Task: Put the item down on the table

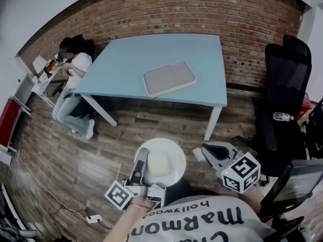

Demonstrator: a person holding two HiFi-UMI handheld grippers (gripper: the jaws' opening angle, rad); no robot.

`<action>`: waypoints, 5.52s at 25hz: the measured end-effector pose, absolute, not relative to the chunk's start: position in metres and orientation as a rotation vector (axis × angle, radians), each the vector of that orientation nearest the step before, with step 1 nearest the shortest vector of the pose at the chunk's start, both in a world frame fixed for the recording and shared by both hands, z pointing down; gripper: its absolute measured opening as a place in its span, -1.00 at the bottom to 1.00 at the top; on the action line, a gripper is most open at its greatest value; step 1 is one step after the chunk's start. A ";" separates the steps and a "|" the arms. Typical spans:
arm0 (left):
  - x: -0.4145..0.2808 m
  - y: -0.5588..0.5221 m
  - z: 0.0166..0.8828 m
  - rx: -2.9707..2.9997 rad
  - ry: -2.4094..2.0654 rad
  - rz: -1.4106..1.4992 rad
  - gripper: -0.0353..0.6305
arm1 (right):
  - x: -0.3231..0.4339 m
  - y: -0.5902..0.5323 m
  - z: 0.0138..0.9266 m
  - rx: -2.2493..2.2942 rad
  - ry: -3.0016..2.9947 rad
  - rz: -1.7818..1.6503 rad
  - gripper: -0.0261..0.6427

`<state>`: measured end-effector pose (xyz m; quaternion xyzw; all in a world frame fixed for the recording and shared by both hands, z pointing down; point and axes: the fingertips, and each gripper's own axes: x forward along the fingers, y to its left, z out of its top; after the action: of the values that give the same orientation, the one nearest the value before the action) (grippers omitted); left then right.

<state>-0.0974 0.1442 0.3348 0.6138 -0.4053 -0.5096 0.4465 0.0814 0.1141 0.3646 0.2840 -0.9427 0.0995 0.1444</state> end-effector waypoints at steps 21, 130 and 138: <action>-0.141 -0.022 0.354 1.531 -0.890 -1.175 -0.73 | 0.032 -0.026 0.380 0.949 -2.624 0.320 -0.89; -0.083 -0.448 0.523 1.372 -0.976 -0.772 -0.73 | 0.027 -0.437 0.472 0.844 -2.587 0.697 -0.89; -0.076 -0.445 0.538 1.391 -1.060 -0.480 -0.73 | 0.024 -0.435 0.475 0.868 -2.579 0.733 -0.89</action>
<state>-0.0756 -0.4445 0.5379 0.6039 -0.4604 -0.2085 0.6164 0.0242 -0.4349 0.4754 0.3040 -0.9032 0.2566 0.1612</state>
